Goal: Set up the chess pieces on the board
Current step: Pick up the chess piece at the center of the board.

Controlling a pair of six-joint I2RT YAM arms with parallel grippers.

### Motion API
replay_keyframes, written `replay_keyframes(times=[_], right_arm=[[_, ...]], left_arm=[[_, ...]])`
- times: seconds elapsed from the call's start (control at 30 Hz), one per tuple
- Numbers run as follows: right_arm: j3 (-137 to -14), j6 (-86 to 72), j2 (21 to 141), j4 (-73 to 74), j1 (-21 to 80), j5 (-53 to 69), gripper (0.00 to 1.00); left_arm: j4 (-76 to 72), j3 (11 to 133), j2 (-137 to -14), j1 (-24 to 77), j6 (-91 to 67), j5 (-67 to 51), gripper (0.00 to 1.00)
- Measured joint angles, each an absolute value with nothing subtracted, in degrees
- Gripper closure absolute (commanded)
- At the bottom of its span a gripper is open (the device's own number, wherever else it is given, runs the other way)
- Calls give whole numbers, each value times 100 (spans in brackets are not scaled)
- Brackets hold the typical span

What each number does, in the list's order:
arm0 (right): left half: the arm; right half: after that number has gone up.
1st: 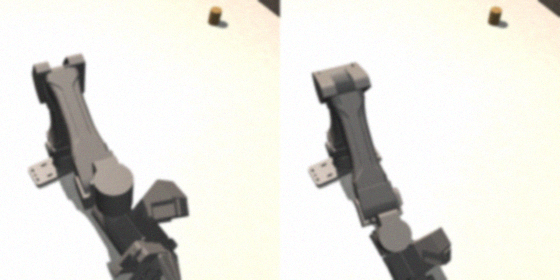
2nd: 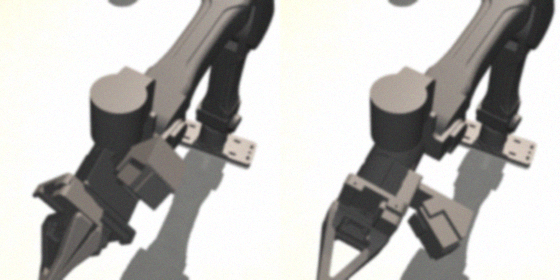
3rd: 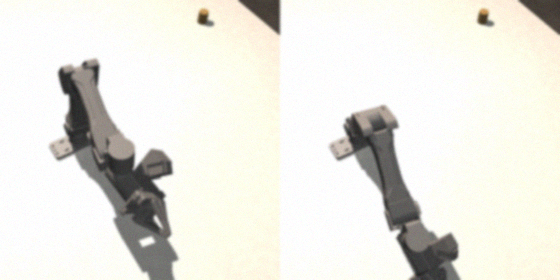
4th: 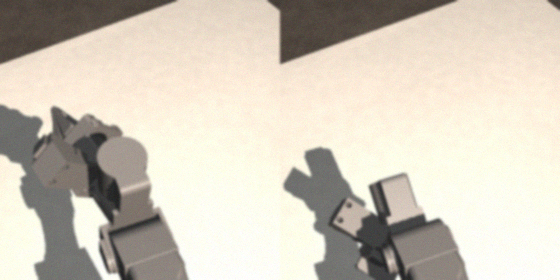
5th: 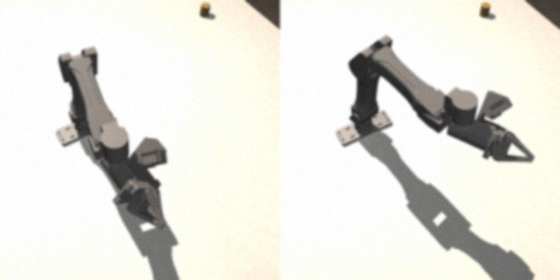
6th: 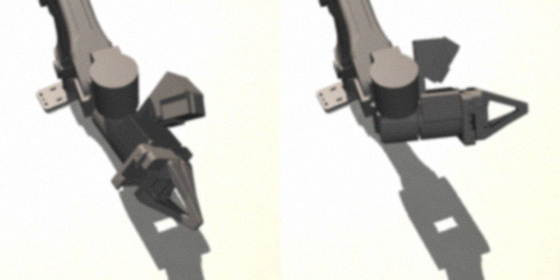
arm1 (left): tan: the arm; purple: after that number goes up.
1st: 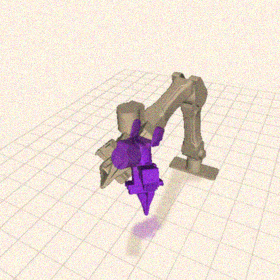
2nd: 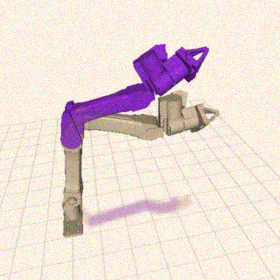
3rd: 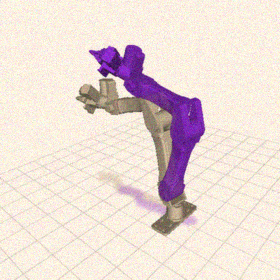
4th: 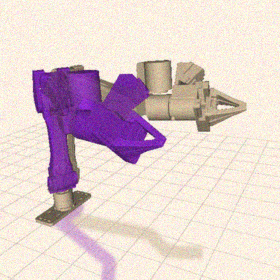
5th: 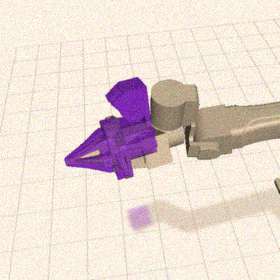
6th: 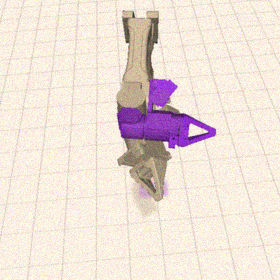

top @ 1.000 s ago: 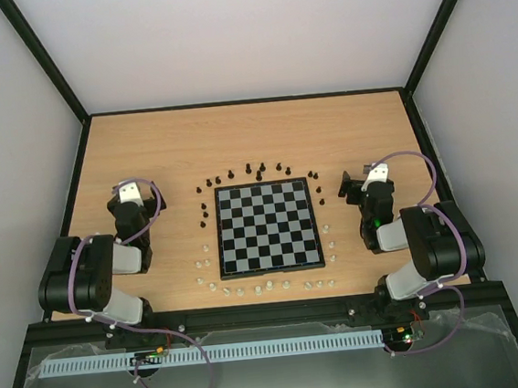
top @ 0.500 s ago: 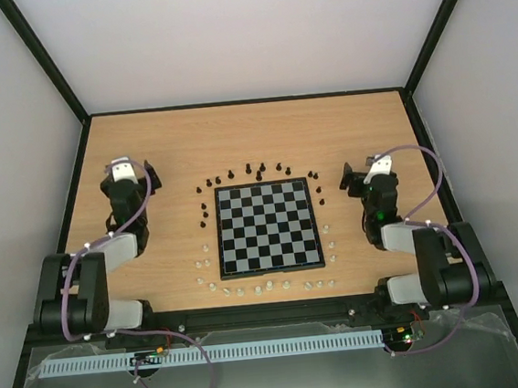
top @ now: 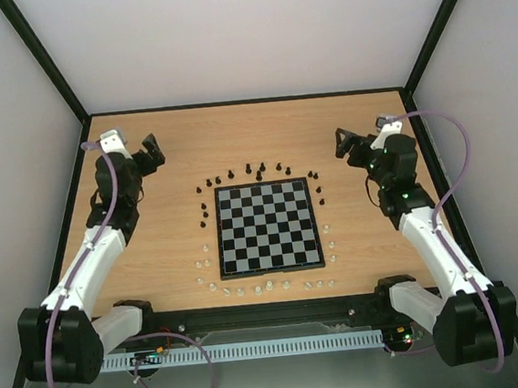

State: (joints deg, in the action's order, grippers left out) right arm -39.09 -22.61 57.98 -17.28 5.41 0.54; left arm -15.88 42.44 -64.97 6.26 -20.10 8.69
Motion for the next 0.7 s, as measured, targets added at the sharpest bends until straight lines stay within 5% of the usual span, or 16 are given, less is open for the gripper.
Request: replay_keyframes(times=[0.2,0.7], right_arm=[[-4912,-2532,5686,-353,567,1514,1],[-4674,-3105,5092,790,569,2161,1]], left_arm=[[-506,4641,-6093,648,-2685,27,1],[397,4359,-4845,646,-3094,-1168,1]])
